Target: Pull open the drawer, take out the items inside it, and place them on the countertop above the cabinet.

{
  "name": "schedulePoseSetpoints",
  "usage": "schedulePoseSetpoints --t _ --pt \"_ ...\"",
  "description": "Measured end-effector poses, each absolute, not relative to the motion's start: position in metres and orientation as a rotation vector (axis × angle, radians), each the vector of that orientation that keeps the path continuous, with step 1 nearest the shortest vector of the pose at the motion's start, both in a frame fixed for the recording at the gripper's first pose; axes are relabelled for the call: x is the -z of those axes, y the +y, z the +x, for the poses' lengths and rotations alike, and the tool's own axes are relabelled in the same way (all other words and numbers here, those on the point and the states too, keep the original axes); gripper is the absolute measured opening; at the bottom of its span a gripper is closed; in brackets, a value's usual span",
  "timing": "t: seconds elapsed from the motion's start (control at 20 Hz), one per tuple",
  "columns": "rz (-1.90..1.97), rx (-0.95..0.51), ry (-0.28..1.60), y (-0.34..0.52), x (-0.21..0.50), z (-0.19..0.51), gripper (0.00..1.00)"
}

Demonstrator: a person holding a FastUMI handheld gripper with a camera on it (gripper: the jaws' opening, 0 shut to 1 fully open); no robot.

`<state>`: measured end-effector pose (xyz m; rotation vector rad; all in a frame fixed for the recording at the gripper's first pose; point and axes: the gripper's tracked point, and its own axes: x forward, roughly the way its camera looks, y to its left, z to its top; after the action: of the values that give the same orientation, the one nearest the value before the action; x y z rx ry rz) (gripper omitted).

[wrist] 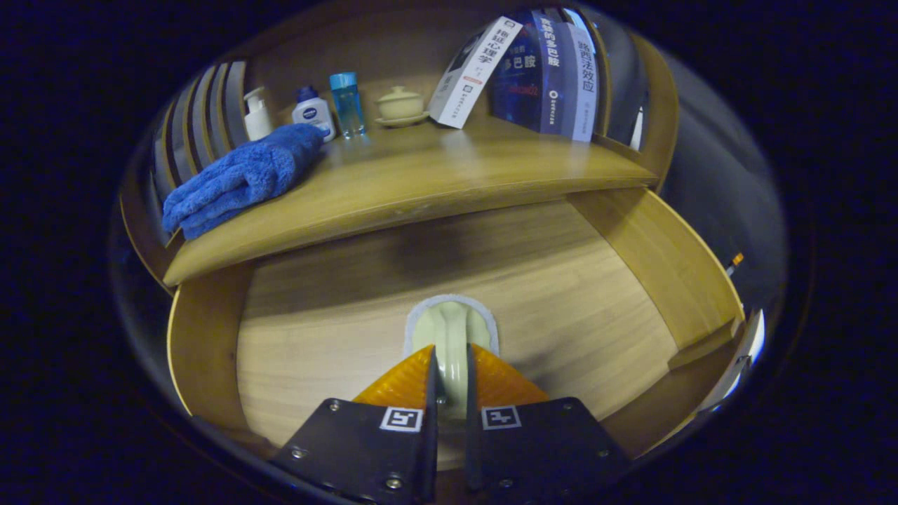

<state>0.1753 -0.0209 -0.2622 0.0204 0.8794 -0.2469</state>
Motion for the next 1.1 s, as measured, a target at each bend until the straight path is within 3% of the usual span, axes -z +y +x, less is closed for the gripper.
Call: schedulePoseSetpoints --t 0.7,1.1 --pt "-0.118 0.309 0.616 -0.017 0.114 0.174 0.16" --pt "-0.141 0.236 0.515 0.008 0.062 0.235 0.16"
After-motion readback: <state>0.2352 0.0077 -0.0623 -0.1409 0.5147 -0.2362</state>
